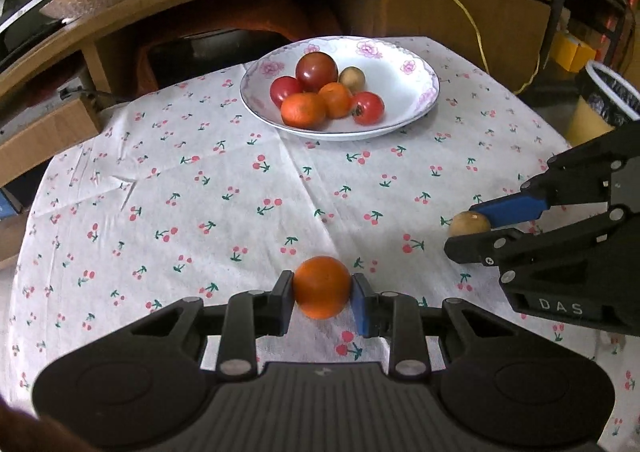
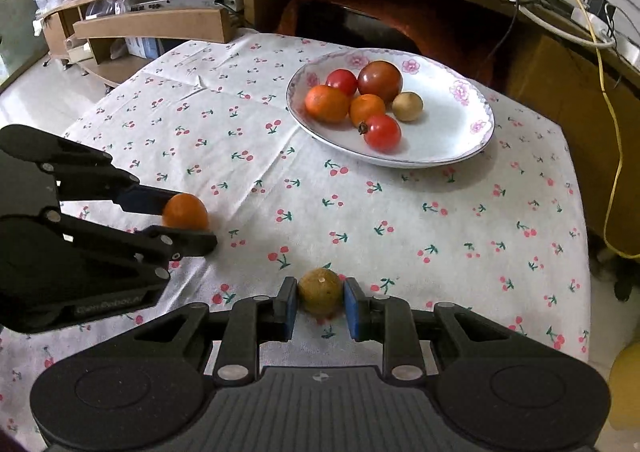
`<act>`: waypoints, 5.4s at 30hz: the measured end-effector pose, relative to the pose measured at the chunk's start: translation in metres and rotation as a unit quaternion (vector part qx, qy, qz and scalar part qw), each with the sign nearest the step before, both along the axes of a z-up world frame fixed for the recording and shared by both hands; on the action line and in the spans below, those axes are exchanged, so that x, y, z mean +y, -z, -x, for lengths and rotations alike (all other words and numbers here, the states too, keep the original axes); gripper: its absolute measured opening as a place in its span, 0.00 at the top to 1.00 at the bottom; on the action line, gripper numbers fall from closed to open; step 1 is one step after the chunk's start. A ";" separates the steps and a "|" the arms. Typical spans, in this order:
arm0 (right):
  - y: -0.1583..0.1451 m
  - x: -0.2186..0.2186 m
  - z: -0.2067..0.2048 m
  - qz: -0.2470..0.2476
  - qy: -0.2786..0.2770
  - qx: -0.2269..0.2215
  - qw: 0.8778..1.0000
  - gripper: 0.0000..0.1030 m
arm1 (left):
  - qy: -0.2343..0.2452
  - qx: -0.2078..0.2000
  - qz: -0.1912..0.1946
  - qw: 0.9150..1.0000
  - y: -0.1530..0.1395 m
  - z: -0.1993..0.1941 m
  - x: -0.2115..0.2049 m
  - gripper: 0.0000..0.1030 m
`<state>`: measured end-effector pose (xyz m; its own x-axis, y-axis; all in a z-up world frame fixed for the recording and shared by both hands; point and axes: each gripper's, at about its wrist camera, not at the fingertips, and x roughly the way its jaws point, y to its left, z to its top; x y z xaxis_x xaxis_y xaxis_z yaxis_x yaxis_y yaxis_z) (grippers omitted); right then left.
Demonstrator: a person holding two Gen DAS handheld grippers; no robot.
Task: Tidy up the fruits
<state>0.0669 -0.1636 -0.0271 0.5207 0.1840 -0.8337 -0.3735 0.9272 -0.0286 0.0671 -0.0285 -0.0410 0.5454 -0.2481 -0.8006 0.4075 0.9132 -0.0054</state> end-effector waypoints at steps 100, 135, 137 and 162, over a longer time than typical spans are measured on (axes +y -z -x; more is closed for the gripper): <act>-0.052 -0.044 -0.084 -0.063 0.126 -0.087 0.986 0.56 | -0.108 -0.076 0.025 0.991 -0.055 -0.101 -0.008 0.35; -0.065 -0.015 0.045 -0.066 0.141 -0.080 0.985 0.47 | -0.139 -0.086 -0.057 0.985 -0.058 0.023 0.004 0.00; -0.065 -0.013 0.050 -0.067 0.141 -0.079 0.985 0.47 | -0.138 -0.085 -0.056 0.985 -0.057 0.028 0.003 0.00; -0.063 -0.006 0.092 -0.070 0.154 -0.058 0.984 0.44 | -0.142 -0.047 -0.019 0.989 -0.051 0.070 0.009 0.00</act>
<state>-0.0256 -0.1695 0.0354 0.6592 0.1112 -0.7437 -0.0755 0.9938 0.0816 -0.0029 -0.0190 0.0103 0.6613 -0.0456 -0.7488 0.1321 0.9896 0.0564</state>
